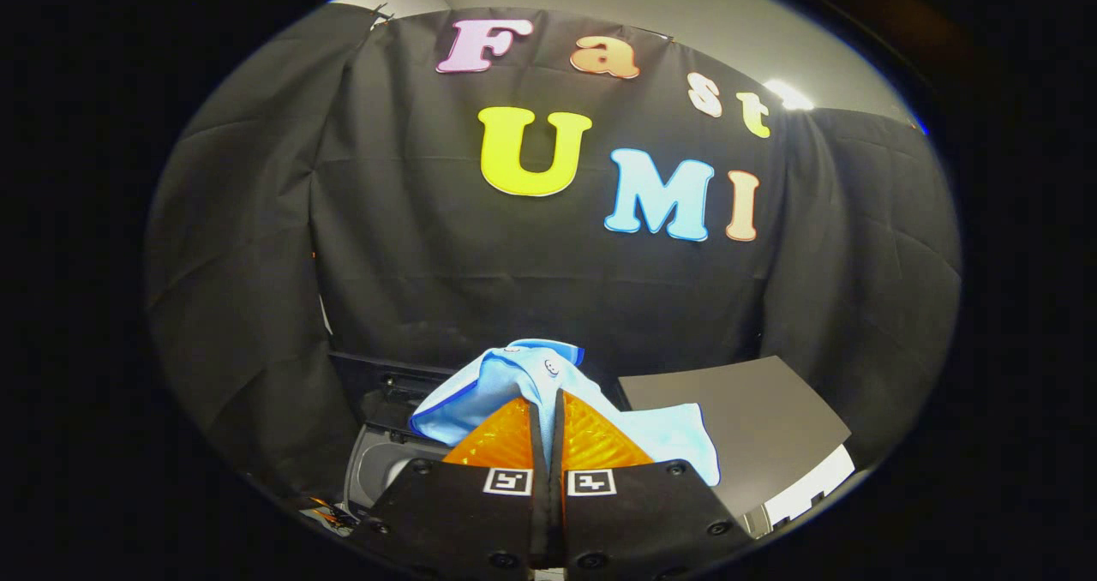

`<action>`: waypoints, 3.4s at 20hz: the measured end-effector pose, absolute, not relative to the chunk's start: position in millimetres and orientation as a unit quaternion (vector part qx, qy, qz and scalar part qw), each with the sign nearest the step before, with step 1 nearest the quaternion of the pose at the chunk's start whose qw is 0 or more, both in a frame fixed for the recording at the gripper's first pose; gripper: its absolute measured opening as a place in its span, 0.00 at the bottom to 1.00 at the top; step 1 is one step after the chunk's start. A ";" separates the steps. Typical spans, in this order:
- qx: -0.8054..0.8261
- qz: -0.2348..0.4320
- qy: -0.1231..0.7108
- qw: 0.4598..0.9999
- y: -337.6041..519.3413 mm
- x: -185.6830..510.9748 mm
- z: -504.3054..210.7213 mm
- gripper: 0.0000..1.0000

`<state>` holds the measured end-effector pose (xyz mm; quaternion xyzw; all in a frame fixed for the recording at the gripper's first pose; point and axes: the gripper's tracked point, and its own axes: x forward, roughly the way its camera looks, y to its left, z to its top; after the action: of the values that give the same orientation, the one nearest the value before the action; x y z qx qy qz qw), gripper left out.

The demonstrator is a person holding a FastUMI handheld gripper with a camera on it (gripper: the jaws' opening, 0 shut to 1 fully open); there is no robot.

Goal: Put the clothes into the washing machine and then close the washing machine lid.

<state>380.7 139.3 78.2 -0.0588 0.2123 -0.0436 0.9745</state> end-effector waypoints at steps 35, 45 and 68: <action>-0.032 -0.010 0.350 0.936 242.2 408.5 -183.2 0.02; -0.053 -0.008 0.347 0.936 247.4 408.8 -174.9 0.98; -0.070 -0.033 0.151 0.986 261.1 510.5 -10.8 0.98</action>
<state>510.5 261.1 -10.8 -0.0701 0.1506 -0.0333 0.9855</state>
